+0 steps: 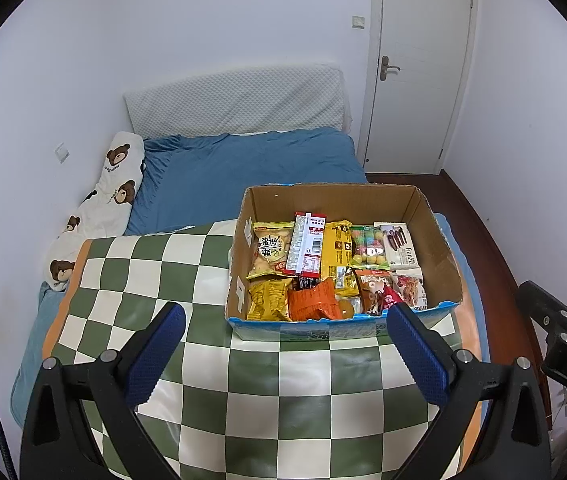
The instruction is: Organize snacks
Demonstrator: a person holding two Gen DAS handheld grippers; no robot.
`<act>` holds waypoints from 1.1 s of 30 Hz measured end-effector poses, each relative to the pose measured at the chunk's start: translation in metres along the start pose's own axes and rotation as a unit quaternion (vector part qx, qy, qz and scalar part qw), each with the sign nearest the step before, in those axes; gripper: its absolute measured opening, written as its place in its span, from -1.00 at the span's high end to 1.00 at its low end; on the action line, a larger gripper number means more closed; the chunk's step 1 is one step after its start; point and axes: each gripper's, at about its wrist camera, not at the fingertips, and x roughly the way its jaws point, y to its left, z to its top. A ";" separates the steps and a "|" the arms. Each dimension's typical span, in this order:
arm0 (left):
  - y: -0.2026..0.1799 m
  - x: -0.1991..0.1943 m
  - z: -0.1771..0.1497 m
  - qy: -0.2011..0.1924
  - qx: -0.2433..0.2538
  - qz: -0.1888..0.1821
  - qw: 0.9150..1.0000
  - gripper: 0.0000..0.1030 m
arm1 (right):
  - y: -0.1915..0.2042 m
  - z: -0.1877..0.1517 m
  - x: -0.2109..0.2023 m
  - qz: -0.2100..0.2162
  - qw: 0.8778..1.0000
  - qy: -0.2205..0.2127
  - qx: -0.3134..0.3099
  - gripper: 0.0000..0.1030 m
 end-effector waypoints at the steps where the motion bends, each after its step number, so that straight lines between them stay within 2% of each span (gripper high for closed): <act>1: 0.000 0.000 0.000 0.000 0.001 0.001 1.000 -1.00 | 0.000 0.000 0.000 0.000 1.000 0.000 0.000 -0.99; 33: -0.005 -0.005 0.003 -0.011 0.005 -0.011 1.000 -1.00 | -0.002 0.006 -0.012 0.011 1.000 -0.008 0.002 -0.99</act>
